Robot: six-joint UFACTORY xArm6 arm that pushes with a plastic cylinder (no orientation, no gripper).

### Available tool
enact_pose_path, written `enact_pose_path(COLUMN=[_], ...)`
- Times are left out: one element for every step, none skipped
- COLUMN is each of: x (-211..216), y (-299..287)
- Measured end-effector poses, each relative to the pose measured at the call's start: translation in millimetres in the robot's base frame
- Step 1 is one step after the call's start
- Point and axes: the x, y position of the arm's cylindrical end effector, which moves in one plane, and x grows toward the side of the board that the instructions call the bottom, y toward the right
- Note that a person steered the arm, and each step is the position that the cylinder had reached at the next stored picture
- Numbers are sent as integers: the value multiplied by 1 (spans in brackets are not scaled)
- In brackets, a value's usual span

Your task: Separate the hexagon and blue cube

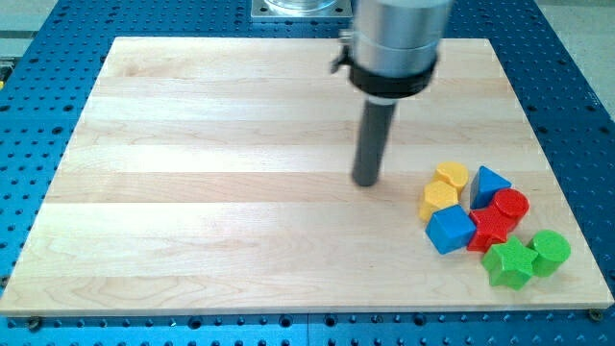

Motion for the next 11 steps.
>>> enact_pose_path(x=[95, 142, 141, 130, 112, 84, 35, -19, -87, -31, -61], y=[-8, 7, 67, 100, 103, 100, 97, 97, 84, 74, 40])
